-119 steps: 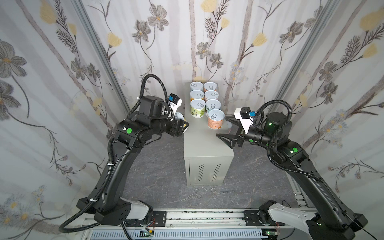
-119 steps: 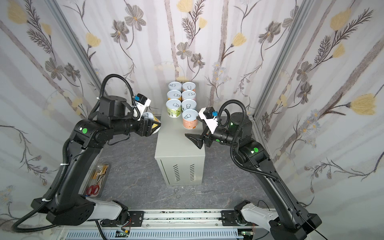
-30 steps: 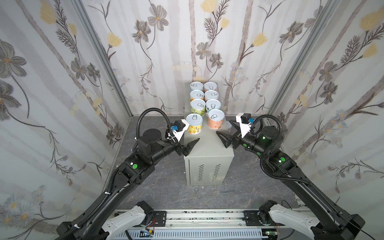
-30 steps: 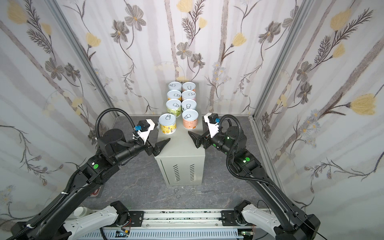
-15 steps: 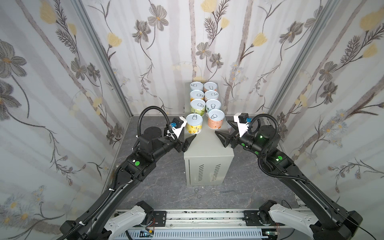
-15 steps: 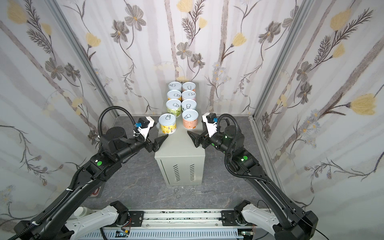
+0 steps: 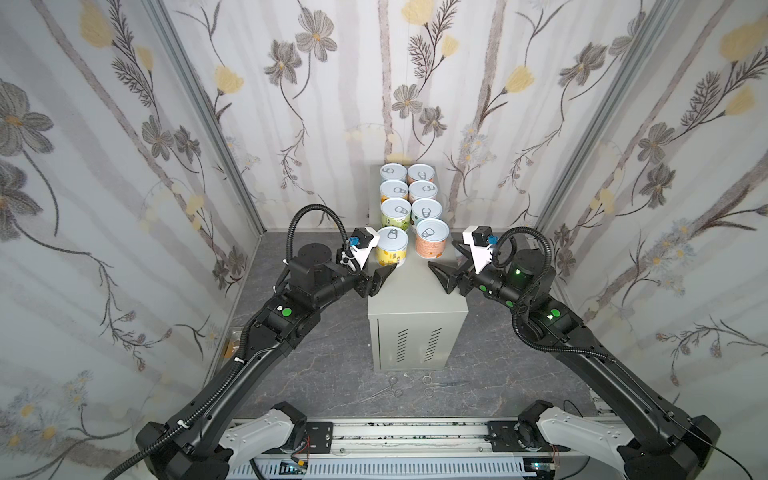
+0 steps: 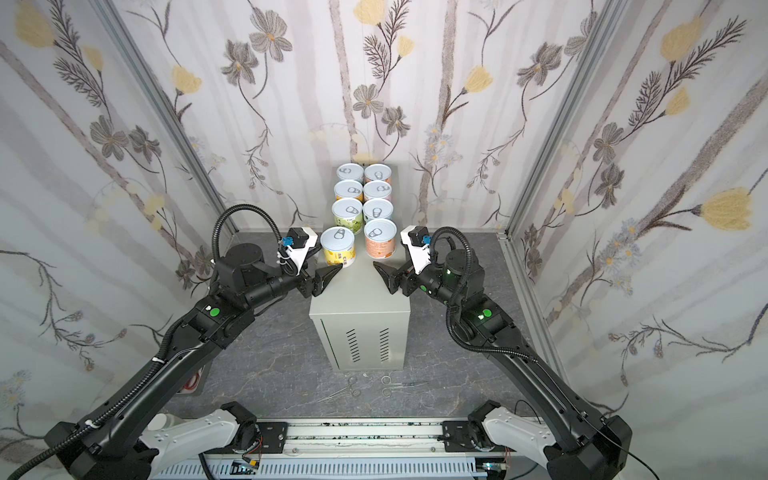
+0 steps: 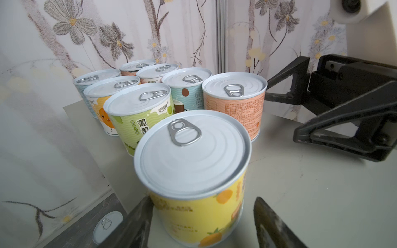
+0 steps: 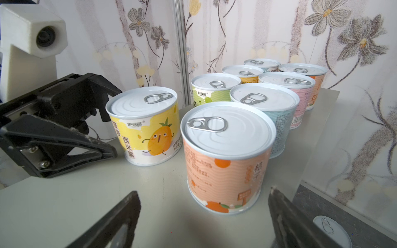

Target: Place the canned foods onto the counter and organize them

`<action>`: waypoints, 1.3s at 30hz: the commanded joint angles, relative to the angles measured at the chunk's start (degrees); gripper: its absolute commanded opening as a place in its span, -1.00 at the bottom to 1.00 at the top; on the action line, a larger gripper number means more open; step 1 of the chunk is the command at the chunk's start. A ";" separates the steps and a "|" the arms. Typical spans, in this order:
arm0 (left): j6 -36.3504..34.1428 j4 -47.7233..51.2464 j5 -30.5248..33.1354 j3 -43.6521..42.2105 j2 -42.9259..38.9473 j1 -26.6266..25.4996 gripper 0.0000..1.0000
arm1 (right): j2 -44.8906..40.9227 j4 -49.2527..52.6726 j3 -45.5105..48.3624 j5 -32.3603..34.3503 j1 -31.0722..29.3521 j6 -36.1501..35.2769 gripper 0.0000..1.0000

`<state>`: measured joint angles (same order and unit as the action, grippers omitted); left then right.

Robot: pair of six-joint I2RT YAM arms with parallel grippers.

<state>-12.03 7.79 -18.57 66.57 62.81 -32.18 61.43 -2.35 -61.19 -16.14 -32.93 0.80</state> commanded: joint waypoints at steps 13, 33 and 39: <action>0.17 -3.65 -1.19 1.90 2.32 0.32 0.39 | 0.87 -4.77 -0.16 1.11 -0.03 -1.94 0.81; 0.68 -5.94 -0.01 2.25 4.60 0.32 0.35 | 3.15 -5.12 -0.77 3.42 -0.07 -2.51 0.71; 0.52 -6.08 0.08 2.36 5.05 0.37 0.34 | 3.77 -5.30 -0.86 3.31 -0.05 -2.64 0.67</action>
<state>-11.55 3.66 -18.72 68.36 67.68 -31.92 64.90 -6.17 -61.56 -13.15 -32.93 -1.08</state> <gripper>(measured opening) 0.671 0.839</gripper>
